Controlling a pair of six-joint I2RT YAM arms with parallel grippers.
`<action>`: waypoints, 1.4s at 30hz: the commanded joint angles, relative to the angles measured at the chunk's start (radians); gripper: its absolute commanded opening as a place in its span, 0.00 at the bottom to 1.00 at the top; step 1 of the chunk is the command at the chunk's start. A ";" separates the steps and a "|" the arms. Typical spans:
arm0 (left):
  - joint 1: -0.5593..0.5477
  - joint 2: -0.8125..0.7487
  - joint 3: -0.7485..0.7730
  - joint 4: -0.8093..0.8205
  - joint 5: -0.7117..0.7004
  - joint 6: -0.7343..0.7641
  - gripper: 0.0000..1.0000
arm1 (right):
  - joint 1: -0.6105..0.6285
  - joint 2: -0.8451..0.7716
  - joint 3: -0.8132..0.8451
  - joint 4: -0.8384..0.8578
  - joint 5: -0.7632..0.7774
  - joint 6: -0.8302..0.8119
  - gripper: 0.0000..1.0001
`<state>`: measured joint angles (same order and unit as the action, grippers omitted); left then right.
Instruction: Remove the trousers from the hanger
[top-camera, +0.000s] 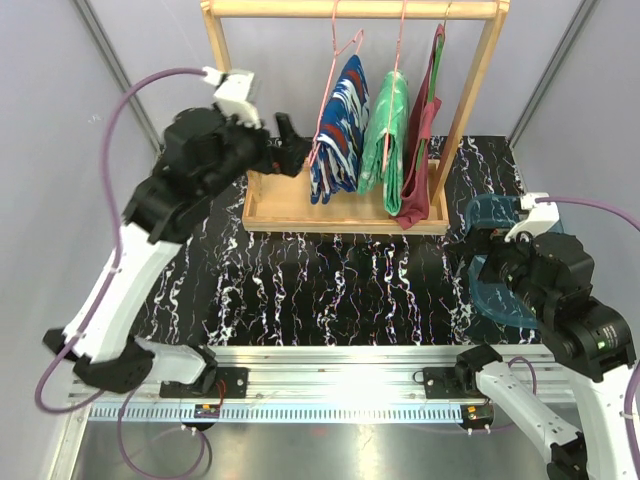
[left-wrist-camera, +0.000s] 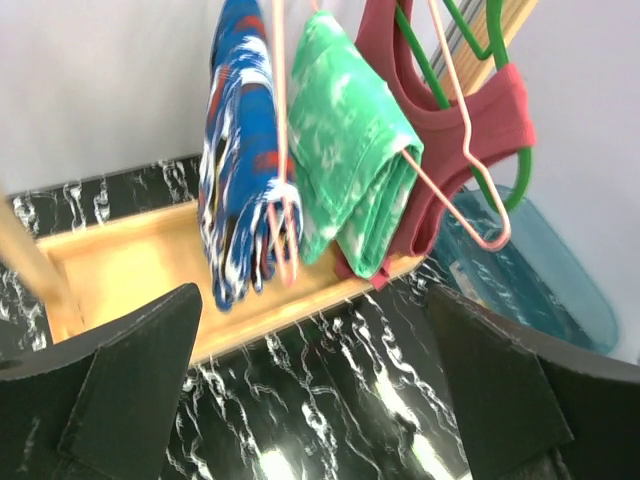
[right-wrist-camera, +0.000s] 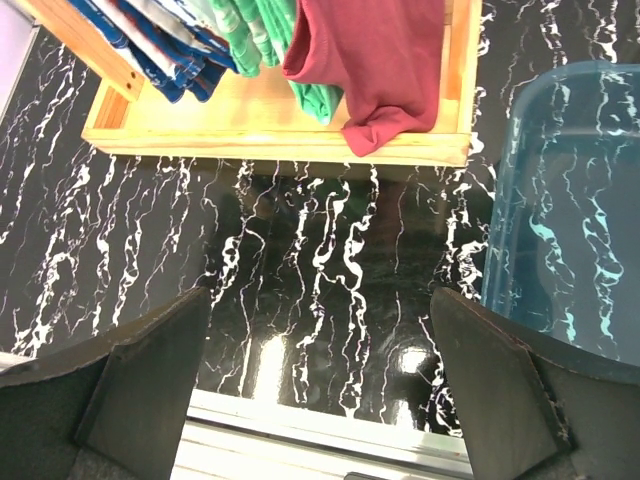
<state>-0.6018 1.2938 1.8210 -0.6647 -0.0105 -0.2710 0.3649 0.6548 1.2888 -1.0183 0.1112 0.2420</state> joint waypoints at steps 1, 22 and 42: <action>-0.056 0.102 0.076 0.145 -0.121 0.139 0.99 | 0.005 0.014 0.038 0.030 -0.056 -0.006 1.00; -0.046 0.561 0.485 0.028 -0.332 0.196 0.00 | 0.005 -0.047 -0.034 0.083 -0.196 0.036 0.99; -0.062 0.400 0.498 0.218 -0.316 0.047 0.00 | 0.006 -0.049 0.036 0.204 -0.209 -0.035 1.00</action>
<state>-0.6556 1.7866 2.2543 -0.6815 -0.3145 -0.1883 0.3649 0.5629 1.2480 -0.8406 -0.0708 0.2501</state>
